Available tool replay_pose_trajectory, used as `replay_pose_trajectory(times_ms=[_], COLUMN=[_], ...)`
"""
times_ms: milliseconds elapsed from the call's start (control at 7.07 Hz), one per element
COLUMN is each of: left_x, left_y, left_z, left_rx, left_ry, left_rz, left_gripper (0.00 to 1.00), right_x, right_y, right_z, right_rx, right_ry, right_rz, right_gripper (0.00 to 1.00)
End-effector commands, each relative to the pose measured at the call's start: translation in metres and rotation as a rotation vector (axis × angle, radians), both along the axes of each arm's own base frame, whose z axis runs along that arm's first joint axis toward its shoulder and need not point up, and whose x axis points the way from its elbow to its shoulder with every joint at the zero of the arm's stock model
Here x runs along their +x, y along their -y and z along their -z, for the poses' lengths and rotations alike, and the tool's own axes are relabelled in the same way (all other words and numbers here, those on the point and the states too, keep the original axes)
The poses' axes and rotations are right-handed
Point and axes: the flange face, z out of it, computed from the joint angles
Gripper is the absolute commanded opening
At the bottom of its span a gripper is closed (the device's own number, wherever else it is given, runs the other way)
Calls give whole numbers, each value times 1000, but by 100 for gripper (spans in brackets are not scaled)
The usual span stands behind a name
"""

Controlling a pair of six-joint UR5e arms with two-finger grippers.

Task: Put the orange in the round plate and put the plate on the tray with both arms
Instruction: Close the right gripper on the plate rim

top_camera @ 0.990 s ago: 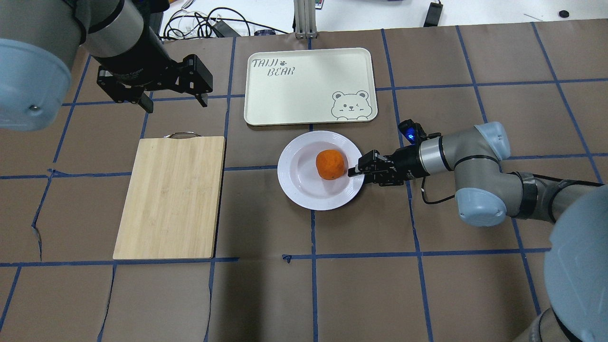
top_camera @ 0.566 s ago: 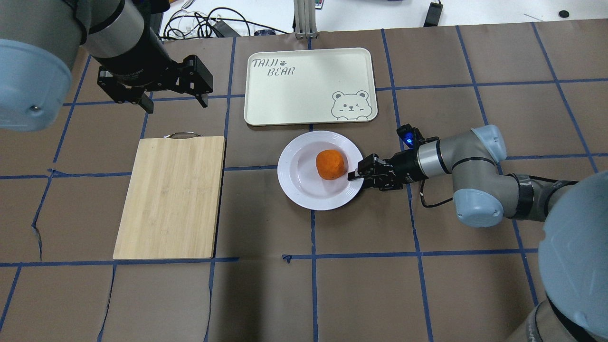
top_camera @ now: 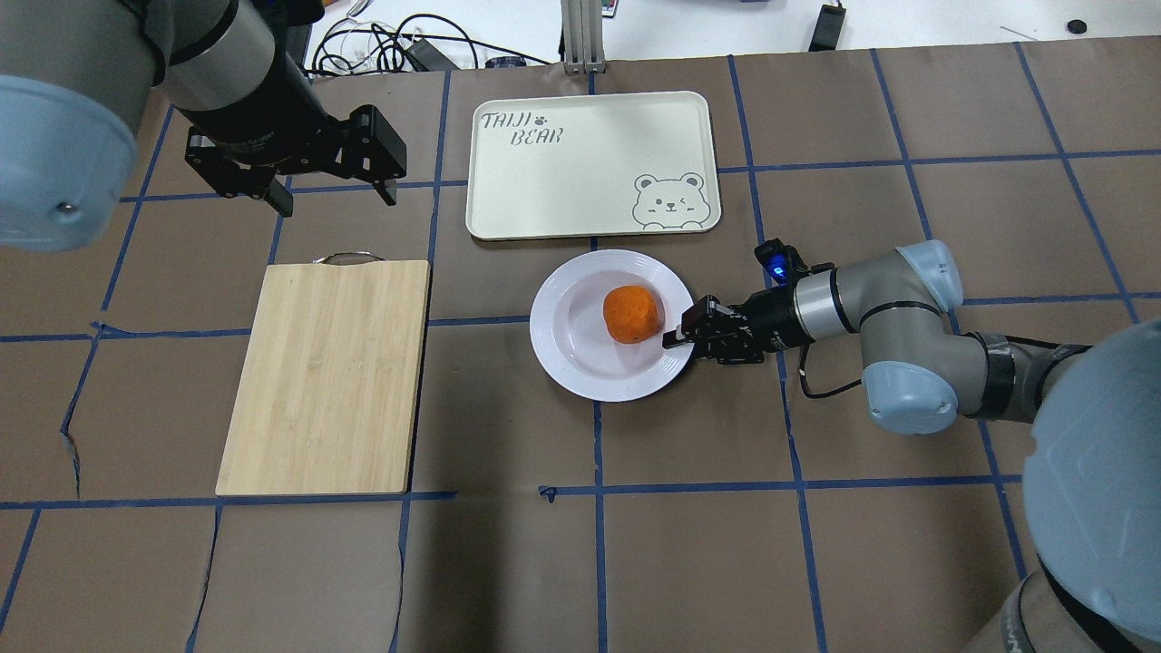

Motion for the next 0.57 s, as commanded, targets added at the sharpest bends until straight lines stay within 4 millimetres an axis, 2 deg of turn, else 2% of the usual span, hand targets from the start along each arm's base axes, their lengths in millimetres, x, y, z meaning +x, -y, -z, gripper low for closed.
replay_pose_trajectory(times_ms=[0,424], left_x=[0,0], left_y=[0,0], left_z=[0,0], left_rx=[0,0], left_ry=[0,-1], left_rz=[0,0], left_gripper=[100,100], right_x=[4,5], right_y=[4,8], right_z=[-5,-42], right_rx=[20,12], right_ry=[0,-20], right_rz=[15,67], right_gripper=[0,0])
